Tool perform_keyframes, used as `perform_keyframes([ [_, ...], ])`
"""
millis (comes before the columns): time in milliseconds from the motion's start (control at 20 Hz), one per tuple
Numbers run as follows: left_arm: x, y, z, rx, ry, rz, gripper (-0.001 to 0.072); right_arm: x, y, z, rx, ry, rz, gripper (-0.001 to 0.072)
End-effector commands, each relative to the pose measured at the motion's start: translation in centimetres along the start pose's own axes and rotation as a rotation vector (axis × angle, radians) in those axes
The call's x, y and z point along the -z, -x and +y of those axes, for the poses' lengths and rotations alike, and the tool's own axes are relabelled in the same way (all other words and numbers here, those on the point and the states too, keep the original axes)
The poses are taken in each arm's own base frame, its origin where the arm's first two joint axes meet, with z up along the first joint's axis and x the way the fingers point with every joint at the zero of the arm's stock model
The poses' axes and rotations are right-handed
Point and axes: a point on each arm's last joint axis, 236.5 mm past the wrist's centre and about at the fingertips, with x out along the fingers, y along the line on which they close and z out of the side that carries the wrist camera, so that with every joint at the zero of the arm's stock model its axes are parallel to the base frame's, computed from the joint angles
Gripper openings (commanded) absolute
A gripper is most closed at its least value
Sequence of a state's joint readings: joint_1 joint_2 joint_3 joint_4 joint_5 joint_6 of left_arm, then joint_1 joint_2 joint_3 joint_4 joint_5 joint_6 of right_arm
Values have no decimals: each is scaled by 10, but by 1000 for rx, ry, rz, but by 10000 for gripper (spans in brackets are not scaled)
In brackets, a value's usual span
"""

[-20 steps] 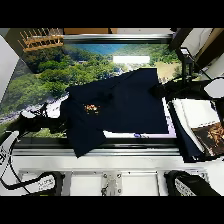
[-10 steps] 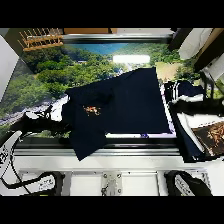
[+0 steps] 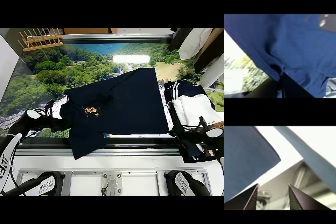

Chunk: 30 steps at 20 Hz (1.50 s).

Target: Fold the clothes and pants, and hang the long-sleeved shirts on hangers.

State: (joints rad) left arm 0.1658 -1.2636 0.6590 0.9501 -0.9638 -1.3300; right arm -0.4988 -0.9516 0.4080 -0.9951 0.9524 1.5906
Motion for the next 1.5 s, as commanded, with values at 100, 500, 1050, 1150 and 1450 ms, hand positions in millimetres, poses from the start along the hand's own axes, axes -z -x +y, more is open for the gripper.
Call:
perform_keyframes([
  [100, -4, 0, -7, -5, -31, -25, 13, -8, -34, 25, -37, 45, -92, 395],
  [500, -16, 12, 13, -3, 55, -64, 13, -15, -53, 64, -56, 215, -161, 99],
  [1050, -59, 356, -163, 73, -417, -862, 13, -96, 315, 304, -228, 920, -925, 11],
  [1150, -13, 434, -206, 73, -540, -1087, 13, -64, 403, 320, -311, 953, -1107, 11],
  [1450, 123, 533, -260, 161, -648, -1469, 13, 8, 505, 295, -371, 990, -1345, 11],
])
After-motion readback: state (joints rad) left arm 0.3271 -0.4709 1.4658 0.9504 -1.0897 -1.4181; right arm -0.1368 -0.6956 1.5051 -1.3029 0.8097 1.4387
